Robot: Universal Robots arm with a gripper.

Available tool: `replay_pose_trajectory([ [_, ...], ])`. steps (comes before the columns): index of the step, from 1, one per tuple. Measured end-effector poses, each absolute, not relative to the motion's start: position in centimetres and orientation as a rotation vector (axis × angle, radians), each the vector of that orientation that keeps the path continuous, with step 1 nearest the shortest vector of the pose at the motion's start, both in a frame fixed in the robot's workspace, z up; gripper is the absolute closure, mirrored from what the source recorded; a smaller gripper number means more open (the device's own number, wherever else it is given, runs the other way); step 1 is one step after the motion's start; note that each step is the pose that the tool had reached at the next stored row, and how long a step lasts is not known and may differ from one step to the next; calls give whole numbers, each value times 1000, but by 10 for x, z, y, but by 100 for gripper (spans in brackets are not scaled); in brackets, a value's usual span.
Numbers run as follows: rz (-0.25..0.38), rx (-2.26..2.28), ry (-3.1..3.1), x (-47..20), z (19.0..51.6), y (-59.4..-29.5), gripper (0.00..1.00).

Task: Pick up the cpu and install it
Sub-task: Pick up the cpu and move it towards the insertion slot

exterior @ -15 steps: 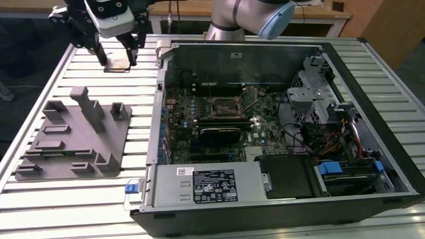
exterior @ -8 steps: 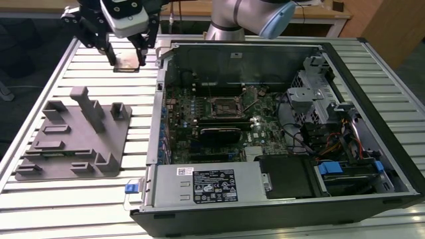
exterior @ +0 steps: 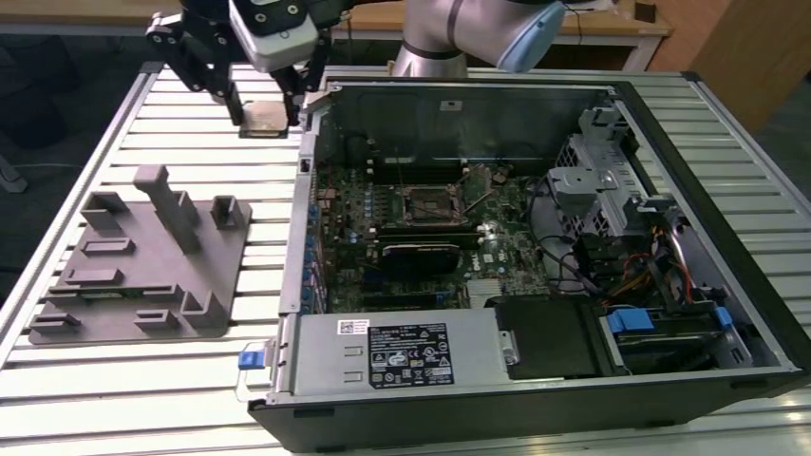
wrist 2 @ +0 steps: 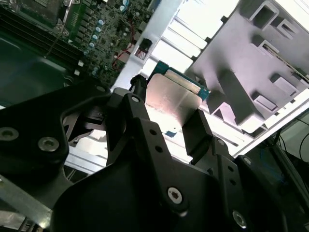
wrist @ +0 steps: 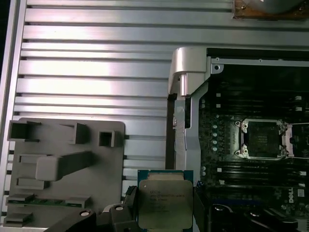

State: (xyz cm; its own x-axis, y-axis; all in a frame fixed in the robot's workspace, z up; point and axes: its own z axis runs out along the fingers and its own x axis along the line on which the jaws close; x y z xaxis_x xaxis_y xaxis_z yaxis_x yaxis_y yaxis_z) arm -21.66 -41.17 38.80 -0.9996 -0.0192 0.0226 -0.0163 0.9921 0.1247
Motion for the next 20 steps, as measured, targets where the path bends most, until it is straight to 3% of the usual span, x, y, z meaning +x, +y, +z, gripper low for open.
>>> replay_pose_trajectory([
  [20, -144, 26, -3108, -161, 388, -409, 45],
])
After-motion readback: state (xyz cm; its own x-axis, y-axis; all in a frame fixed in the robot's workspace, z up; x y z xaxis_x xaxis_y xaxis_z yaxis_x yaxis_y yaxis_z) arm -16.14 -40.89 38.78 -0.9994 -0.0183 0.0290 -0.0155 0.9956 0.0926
